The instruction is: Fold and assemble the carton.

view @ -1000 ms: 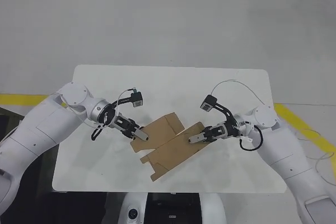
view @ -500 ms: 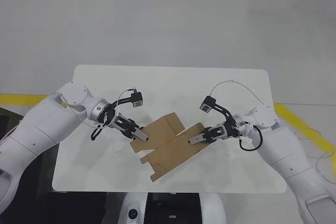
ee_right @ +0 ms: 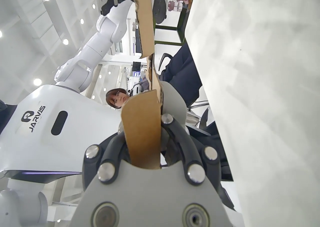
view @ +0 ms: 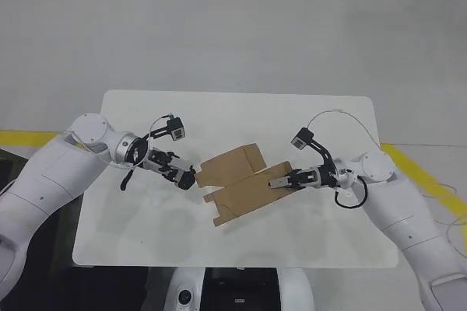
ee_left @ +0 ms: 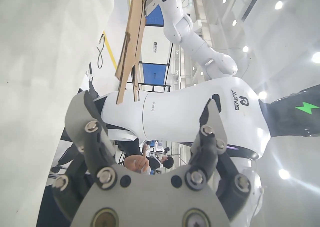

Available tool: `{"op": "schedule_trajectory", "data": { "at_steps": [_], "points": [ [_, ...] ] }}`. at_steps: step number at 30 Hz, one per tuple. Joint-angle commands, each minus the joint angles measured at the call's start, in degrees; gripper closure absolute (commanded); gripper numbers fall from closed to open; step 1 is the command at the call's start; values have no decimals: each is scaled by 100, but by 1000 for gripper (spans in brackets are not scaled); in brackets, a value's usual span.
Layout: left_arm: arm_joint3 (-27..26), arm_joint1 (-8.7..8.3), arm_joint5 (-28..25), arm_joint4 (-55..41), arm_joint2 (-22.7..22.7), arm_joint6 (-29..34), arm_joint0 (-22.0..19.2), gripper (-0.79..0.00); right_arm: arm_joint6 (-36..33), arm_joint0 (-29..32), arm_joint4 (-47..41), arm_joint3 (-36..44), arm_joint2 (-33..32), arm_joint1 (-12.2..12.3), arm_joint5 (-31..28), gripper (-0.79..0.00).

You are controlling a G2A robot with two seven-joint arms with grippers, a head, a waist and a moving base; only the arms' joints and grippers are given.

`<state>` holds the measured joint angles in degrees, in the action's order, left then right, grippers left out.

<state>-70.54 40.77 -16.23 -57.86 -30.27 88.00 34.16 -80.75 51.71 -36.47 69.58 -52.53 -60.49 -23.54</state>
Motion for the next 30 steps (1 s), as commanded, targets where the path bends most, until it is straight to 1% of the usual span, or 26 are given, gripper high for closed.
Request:
{"op": "schedule_trajectory", "data": {
  "at_steps": [1, 3, 6, 9, 14, 16, 19, 24, 27, 30],
  "points": [
    [100, 33, 55, -47, -30, -22, 36, -785, 119, 68, 15, 22, -50, 14, -120, 0],
    [159, 80, 194, -56, -40, -153, 69, -785, 264, 153, -9, 35, -125, 30, -264, 0],
    [159, 170, 446, 5, -20, -519, 108, -785, 402, 273, -11, 48, -199, 48, -402, 0],
    [105, 262, 540, 30, -29, -743, 119, -785, 573, 378, 8, 25, -272, 57, -518, 0],
    [67, 379, 573, 161, -113, -1168, 116, -785, 927, 572, 10, 233, -304, 46, -417, 0],
    [78, 410, 481, 269, -177, -1430, 124, -785, 1037, 637, 0, 319, -313, 42, -328, 0],
    [36, 434, 345, 394, -286, -1692, 175, -785, 1165, 695, 19, 420, -333, 37, -221, 0],
    [-57, 426, 152, 496, -535, -1993, 316, -785, 1304, 743, 89, 475, -332, 21, -75, 0],
    [-143, 406, 81, 543, -697, -2055, 403, -785, 1375, 767, 118, 474, -348, 13, -15, 0],
    [-226, 390, 116, 569, -845, -2066, 474, -785, 1434, 795, 137, 473, -377, 8, 25, 0]
  ]
}}
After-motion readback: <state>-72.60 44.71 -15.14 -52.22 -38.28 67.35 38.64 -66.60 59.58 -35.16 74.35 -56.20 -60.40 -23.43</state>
